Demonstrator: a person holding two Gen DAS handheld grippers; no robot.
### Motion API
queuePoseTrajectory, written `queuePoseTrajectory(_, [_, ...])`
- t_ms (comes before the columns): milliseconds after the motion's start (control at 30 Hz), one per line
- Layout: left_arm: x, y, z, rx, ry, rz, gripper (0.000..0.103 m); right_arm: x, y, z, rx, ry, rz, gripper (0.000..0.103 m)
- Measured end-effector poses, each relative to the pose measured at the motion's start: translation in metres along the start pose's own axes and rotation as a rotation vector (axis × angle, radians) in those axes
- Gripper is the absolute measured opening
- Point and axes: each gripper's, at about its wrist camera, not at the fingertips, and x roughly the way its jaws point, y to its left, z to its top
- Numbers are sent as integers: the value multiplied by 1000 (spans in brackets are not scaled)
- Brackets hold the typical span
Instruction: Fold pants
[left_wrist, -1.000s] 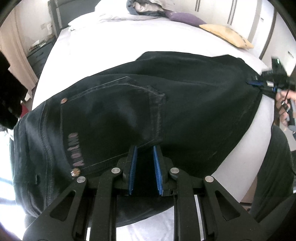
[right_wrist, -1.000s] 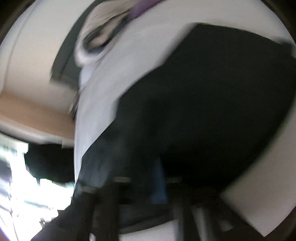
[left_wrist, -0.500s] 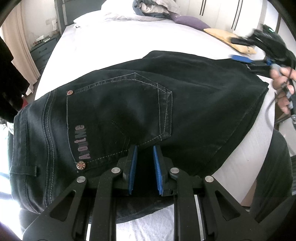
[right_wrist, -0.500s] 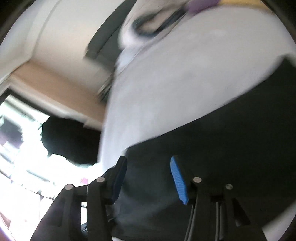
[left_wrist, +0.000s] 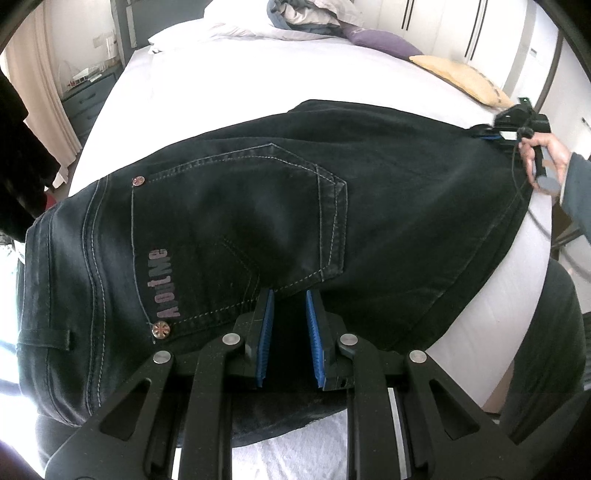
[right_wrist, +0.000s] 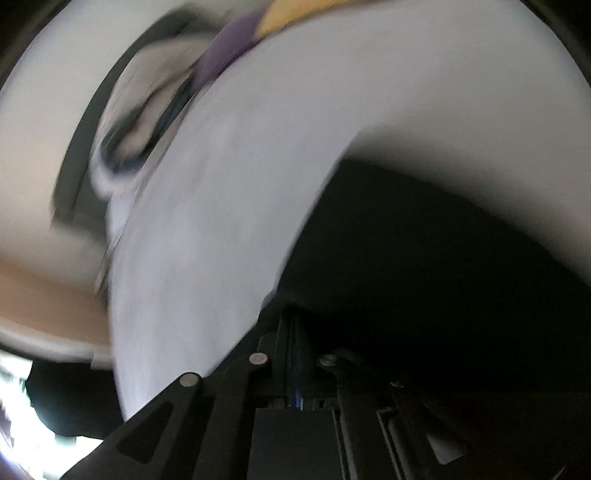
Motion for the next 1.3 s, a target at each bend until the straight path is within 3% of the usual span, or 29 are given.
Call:
queuePoseTrajectory(33, [0,0,0,-1,0,-1,17,-14,-11,11,18,-47,-45,4])
queuePoseTrajectory(67, [0,0,0,-2,0,-2,17,-31,-21,16,24,-100,-82,20])
queuePoseTrajectory(100, [0,0,0,-4,-1,-2,17,-47,-21,18,11,-138,-75,45])
queuePoseTrajectory(133, [1,0,-1,-5,-2,1,17,-56,-20,17,-8,-149,-44,52])
queuePoseTrajectory(233, [2,-2,0,-1,-1,12,17,-67,13,-21,-180,-17,165,55])
queuePoseTrajectory(333, [2,-2,0,-10,0,14,17,-65,42,-101,-352,195,383,55])
queuePoseTrajectory(400, [2,-2,0,-14,2,17,17,-55,46,-138,-386,284,424,55])
queuePoseTrajectory(433, [2,-2,0,-14,3,20,17,-45,42,-155,-389,322,417,54])
queuePoseTrajectory(467, [1,-3,1,-13,4,23,17,-36,38,-161,-388,337,397,43])
queuePoseTrajectory(500, [1,-3,1,-10,6,26,17,-31,33,-160,-382,324,382,21])
queuePoseTrajectory(567, [0,-5,1,-9,10,30,18,-22,19,-132,-291,309,355,5])
queuePoseTrajectory(667, [0,-5,4,-21,13,31,18,-30,-15,-79,-159,110,239,0])
queuePoseTrajectory(733, [-3,-8,7,-18,15,31,18,-47,-42,-45,-71,-40,85,0])
queuePoseTrajectory(767, [-5,-10,10,-16,11,21,18,-53,-47,-38,-48,-66,55,3])
queuePoseTrajectory(800, [-10,-12,13,-14,-1,12,18,-67,-50,-38,-35,-90,26,24])
queuePoseTrajectory(833, [-15,-16,17,-11,-22,5,18,-77,-46,-41,-47,-98,27,35])
queuePoseTrajectory(867, [-19,-20,23,-10,-42,-13,18,-90,-34,-54,-87,-81,89,48])
queuePoseTrajectory(933, [-20,-32,42,-19,-62,-81,18,-92,-2,-84,-195,12,253,48])
queuePoseTrajectory(1000, [-13,-48,62,-9,-69,-143,18,-89,21,-116,-293,94,346,49])
queuePoseTrajectory(1067, [1,-69,85,-1,-65,-234,18,-75,40,-147,-354,170,379,49])
queuePoseTrajectory(1133, [25,-85,103,13,-48,-284,18,-57,42,-157,-347,204,352,49])
queuePoseTrajectory(1167, [38,-87,108,16,-21,-278,18,-34,49,-156,-316,215,292,44])
queuePoseTrajectory(1200, [55,-83,110,-4,20,-268,18,-31,39,-153,-291,211,273,27])
queuePoseTrajectory(1300, [79,-52,99,-94,66,-277,17,-26,17,-135,-242,190,258,0])
